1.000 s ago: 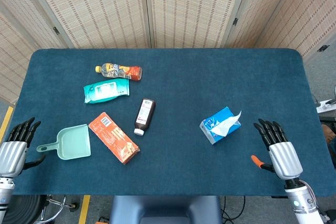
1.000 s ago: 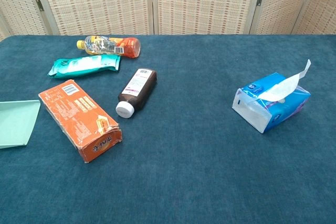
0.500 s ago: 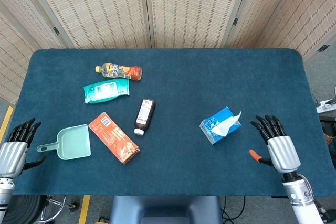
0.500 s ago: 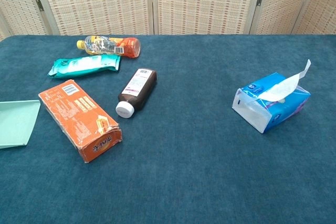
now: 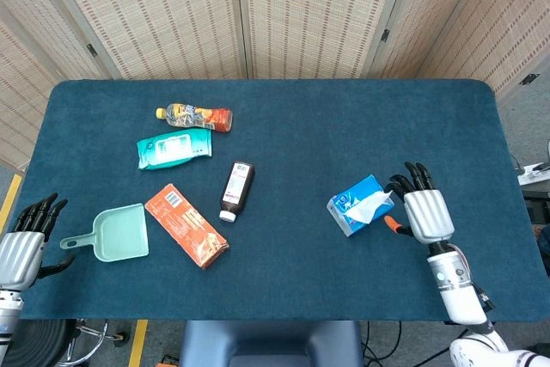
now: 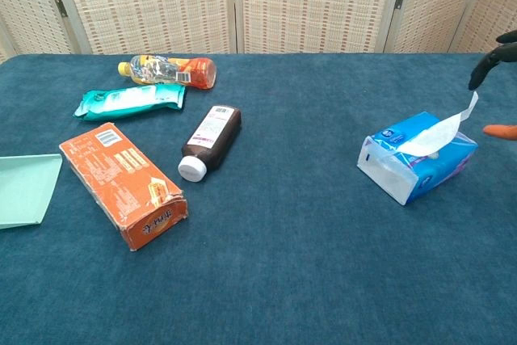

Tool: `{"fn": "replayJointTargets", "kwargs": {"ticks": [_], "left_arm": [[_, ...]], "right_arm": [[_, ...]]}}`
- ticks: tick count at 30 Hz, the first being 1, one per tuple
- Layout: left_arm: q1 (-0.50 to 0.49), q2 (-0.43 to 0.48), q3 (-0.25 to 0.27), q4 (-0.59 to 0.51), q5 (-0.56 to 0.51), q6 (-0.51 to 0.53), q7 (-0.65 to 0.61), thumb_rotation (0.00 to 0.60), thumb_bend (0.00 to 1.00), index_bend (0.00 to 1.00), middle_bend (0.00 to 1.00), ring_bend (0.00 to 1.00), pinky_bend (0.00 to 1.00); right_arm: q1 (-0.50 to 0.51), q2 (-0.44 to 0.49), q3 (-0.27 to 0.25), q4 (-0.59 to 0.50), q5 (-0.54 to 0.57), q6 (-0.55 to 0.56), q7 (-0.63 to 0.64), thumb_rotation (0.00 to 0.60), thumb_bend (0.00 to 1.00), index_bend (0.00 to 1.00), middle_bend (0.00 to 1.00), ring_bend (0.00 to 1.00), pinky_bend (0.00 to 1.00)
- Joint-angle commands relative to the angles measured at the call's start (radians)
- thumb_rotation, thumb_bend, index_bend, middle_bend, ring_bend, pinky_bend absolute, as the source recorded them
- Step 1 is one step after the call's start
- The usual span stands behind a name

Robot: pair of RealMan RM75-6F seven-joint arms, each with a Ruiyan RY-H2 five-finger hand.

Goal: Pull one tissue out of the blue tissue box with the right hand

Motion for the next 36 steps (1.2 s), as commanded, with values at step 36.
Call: {"fn": "replayJointTargets", "kwargs": {"ticks": [36], "left_arm": [[0.007,0.008,0.001,0.007,-0.001,0.007,-0.039,0.6,0.26,0.0,0.0,0.0,0.12]], "right_arm": [[-0.046,0.159,-0.014,-0.234,-0.192,0.243,0.16,0.6,0.44,0.75,0.5,0.06,0.0]]}}
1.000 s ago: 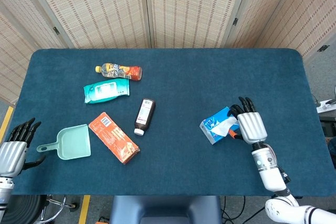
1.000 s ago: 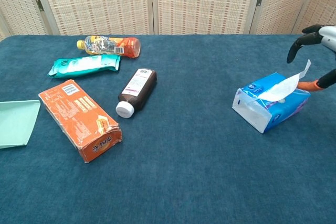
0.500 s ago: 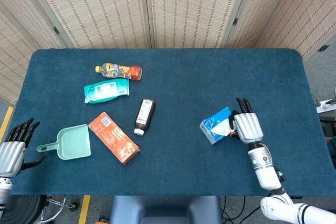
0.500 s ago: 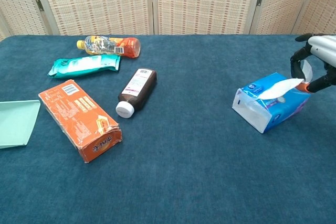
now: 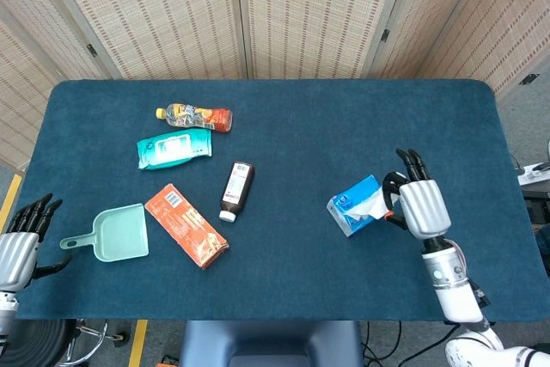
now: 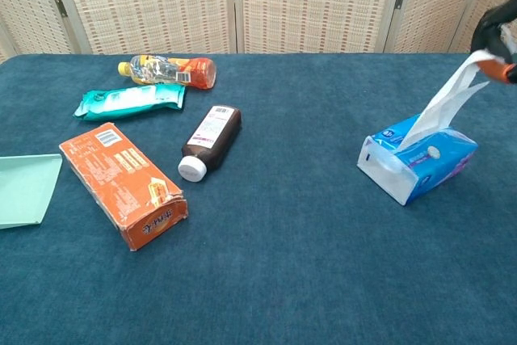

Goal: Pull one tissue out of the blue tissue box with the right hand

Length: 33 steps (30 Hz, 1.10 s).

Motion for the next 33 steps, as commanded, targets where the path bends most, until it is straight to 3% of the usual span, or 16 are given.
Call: {"fn": "replayJointTargets", "kwargs": {"ticks": [1,5,11,19,21,23,24,25,26,33], "left_arm": [[0.0,0.0,0.0,-0.001,0.001,0.001,0.004,0.6,0.26,0.0,0.0,0.0,0.12],[0.001,0.0,0.001,-0.005,0.004,0.003,0.011,0.6,0.26,0.0,0.0,0.0,0.12],[0.002,0.0,0.002,-0.008,0.003,0.004,0.017,0.6,0.26,0.0,0.0,0.0,0.12],[0.001,0.0,0.004,-0.008,0.004,0.0,0.023,0.6,0.26,0.0,0.0,0.0,0.12],[0.001,-0.001,0.004,-0.008,0.005,0.002,0.024,0.6,0.26,0.0,0.0,0.0,0.12],[0.001,-0.001,0.004,-0.008,0.006,0.002,0.025,0.6,0.26,0.0,0.0,0.0,0.12],[0.001,-0.001,0.004,-0.008,0.005,0.002,0.026,0.6,0.26,0.0,0.0,0.0,0.12],[0.001,-0.002,0.004,-0.008,0.005,0.001,0.027,0.6,0.26,0.0,0.0,0.0,0.12],[0.001,-0.002,0.004,-0.008,0.004,0.0,0.028,0.6,0.26,0.0,0.0,0.0,0.12],[0.001,-0.005,0.006,-0.006,0.008,0.002,0.037,0.6,0.26,0.0,0.0,0.0,0.12]], "right_arm": [[-0.065,0.095,-0.032,-0.095,-0.126,0.115,0.086,0.6,0.44,0.75,0.5,0.06,0.0],[-0.117,0.132,-0.106,-0.116,-0.256,0.191,0.119,0.6,0.44,0.75,0.5,0.06,0.0],[-0.169,0.099,-0.221,-0.051,-0.387,0.221,0.142,0.6,0.44,0.75,0.5,0.06,0.0],[-0.193,0.047,-0.279,0.035,-0.357,0.143,0.124,0.6,0.44,0.75,0.45,0.06,0.0],[-0.196,0.047,-0.279,0.037,-0.322,0.109,0.087,0.6,0.41,0.64,0.35,0.02,0.0],[-0.197,0.047,-0.275,0.038,-0.299,0.091,0.064,0.6,0.34,0.42,0.21,0.0,0.0],[-0.198,0.048,-0.273,0.037,-0.291,0.086,0.055,0.6,0.28,0.22,0.1,0.0,0.0],[-0.199,0.05,-0.271,0.036,-0.286,0.083,0.048,0.6,0.22,0.09,0.04,0.0,0.0],[-0.199,0.051,-0.27,0.035,-0.282,0.081,0.043,0.6,0.18,0.03,0.01,0.0,0.0],[-0.211,0.059,-0.264,0.037,-0.283,0.101,0.045,0.6,0.05,0.0,0.0,0.0,0.0]]}}
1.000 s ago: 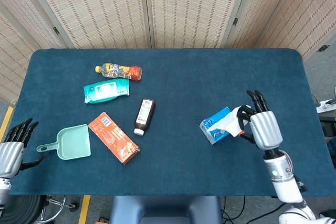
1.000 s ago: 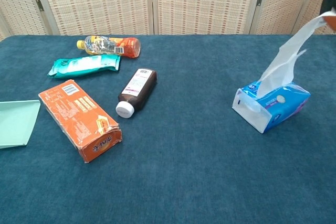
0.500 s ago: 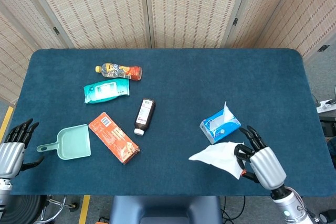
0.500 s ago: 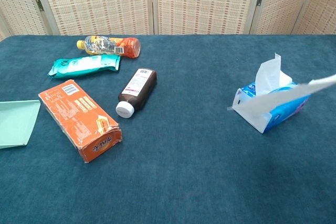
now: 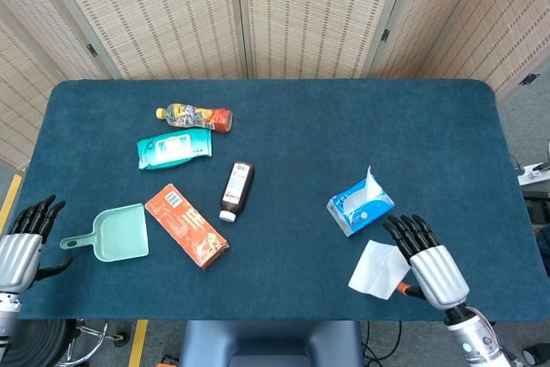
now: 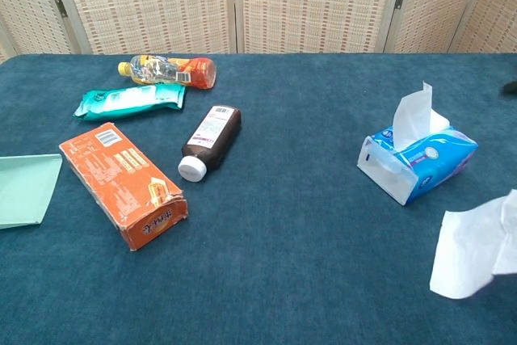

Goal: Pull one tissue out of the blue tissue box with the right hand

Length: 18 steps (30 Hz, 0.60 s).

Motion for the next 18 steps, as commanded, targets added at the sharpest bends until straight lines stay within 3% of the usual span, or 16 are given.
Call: {"fn": "replayJointTargets", "kwargs": {"ticks": [1,12,18], "left_arm": [[0.0,-0.001,0.0,0.001,0.001,0.001,0.002,0.6,0.26,0.0,0.0,0.0,0.12],[0.0,-0.003,0.001,0.0,0.006,0.005,0.005,0.6,0.26,0.0,0.0,0.0,0.12],[-0.005,-0.007,0.004,-0.005,0.013,0.002,0.02,0.6,0.26,0.0,0.0,0.0,0.12]], "right_arm": [[-0.004,0.003,0.004,-0.001,-0.004,0.011,0.003,0.6,0.05,0.0,0.0,0.0,0.0],[-0.019,0.019,0.027,-0.005,0.049,0.009,-0.013,0.6,0.05,0.0,0.0,0.0,0.0],[-0.042,0.006,0.061,-0.02,0.136,0.012,-0.075,0.6,0.06,0.0,0.0,0.0,0.0]]}}
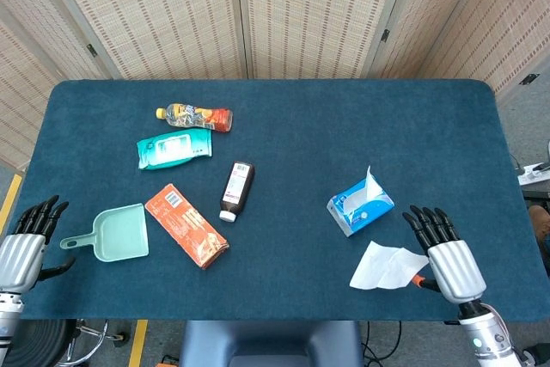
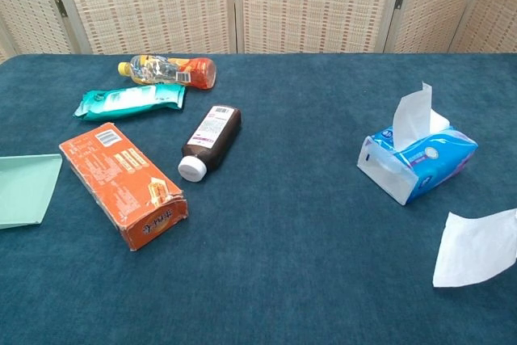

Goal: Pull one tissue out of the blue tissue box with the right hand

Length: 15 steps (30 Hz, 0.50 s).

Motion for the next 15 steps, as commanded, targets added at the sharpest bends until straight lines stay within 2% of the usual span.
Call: {"fn": "replayJointTargets", "kwargs": {"ticks": [1,3,4,6,7,8,9,11,13,15], "left_arm": [[-0.003,-0.003,0.001,0.0,0.003,-0.002,0.005,0.6,0.26,0.0,0.0,0.0,0.12],[-0.004,-0.004,0.002,0.0,0.005,-0.003,0.007,0.6,0.26,0.0,0.0,0.0,0.12],[-0.004,-0.004,0.002,0.0,0.005,-0.003,0.007,0.6,0.26,0.0,0.0,0.0,0.12],[-0.004,-0.003,0.002,-0.001,0.005,-0.002,0.005,0.6,0.26,0.0,0.0,0.0,0.12],[-0.004,-0.003,0.002,-0.001,0.006,-0.002,0.005,0.6,0.26,0.0,0.0,0.0,0.12],[-0.003,-0.003,0.002,-0.001,0.006,-0.001,0.004,0.6,0.26,0.0,0.0,0.0,0.12],[-0.003,-0.002,0.002,-0.002,0.006,-0.001,0.004,0.6,0.26,0.0,0.0,0.0,0.12],[-0.003,-0.002,0.002,-0.002,0.006,0.0,0.003,0.6,0.26,0.0,0.0,0.0,0.12],[-0.003,-0.002,0.002,-0.002,0.006,0.001,0.001,0.6,0.26,0.0,0.0,0.0,0.12],[-0.003,-0.003,0.002,0.0,0.006,0.001,0.0,0.6,0.26,0.0,0.0,0.0,0.12]], "right_arm": [[-0.018,-0.014,0.024,-0.013,0.048,0.009,-0.062,0.6,0.08,0.0,0.0,0.0,0.0],[-0.024,-0.023,0.028,-0.02,0.05,0.018,-0.089,0.6,0.21,0.0,0.0,0.0,0.0],[-0.024,-0.024,0.026,-0.023,0.047,0.018,-0.092,0.6,0.34,0.0,0.0,0.0,0.0],[-0.023,-0.021,0.018,-0.028,0.039,0.009,-0.085,0.6,0.51,0.0,0.0,0.0,0.0],[-0.021,-0.016,0.013,-0.032,0.038,-0.001,-0.075,0.6,0.57,0.0,0.0,0.0,0.0],[-0.018,-0.01,0.009,-0.037,0.038,-0.013,-0.064,0.6,0.59,0.0,0.0,0.0,0.0],[-0.014,-0.003,0.006,-0.042,0.039,-0.025,-0.051,0.6,0.59,0.0,0.0,0.0,0.0],[-0.012,0.001,0.006,-0.043,0.039,-0.031,-0.043,0.6,0.48,0.0,0.0,0.0,0.0],[-0.011,0.003,0.006,-0.043,0.035,-0.031,-0.037,0.6,0.29,0.0,0.0,0.0,0.0],[-0.011,0.006,0.007,-0.043,0.032,-0.03,-0.033,0.6,0.15,0.0,0.0,0.0,0.0]]}}
